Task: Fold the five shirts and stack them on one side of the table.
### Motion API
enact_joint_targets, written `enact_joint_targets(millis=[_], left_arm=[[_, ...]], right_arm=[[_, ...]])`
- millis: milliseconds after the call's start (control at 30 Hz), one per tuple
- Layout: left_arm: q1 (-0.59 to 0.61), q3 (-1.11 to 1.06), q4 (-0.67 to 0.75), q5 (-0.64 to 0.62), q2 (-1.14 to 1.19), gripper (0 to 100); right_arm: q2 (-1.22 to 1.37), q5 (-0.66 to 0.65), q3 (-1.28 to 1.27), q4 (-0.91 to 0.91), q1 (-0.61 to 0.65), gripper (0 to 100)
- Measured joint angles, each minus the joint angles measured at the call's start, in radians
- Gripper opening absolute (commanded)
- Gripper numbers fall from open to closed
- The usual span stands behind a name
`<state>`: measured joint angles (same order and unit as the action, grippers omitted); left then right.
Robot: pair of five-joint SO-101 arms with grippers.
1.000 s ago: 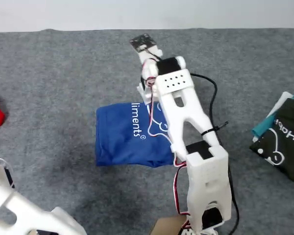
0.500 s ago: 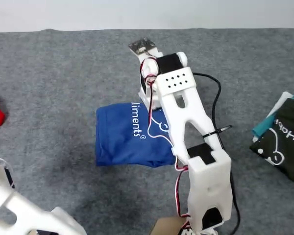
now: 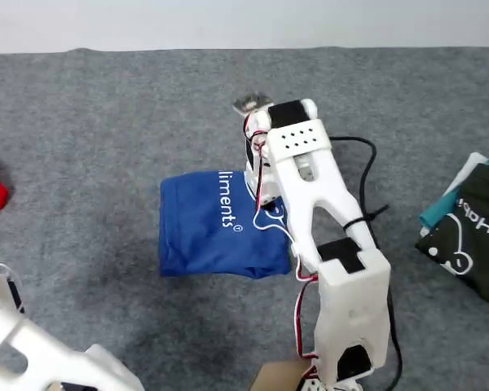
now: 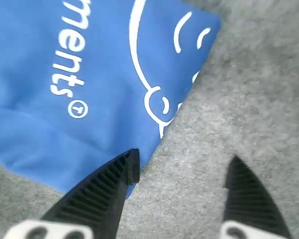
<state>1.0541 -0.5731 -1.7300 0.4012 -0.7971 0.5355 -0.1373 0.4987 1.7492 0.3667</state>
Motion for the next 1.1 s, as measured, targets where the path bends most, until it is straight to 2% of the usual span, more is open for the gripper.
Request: enact_joint_targets(millis=[500,1100], left_arm=[[0.0,-0.021,0.0,0.0,0.0,0],[0.0,-0.021,0.0,0.0,0.0,0]], right_arm=[[0.054,0.002,0.0,-0.054,0.092,31.7],[0.232,0.002,-0.005,-0.17,0.11,31.3]])
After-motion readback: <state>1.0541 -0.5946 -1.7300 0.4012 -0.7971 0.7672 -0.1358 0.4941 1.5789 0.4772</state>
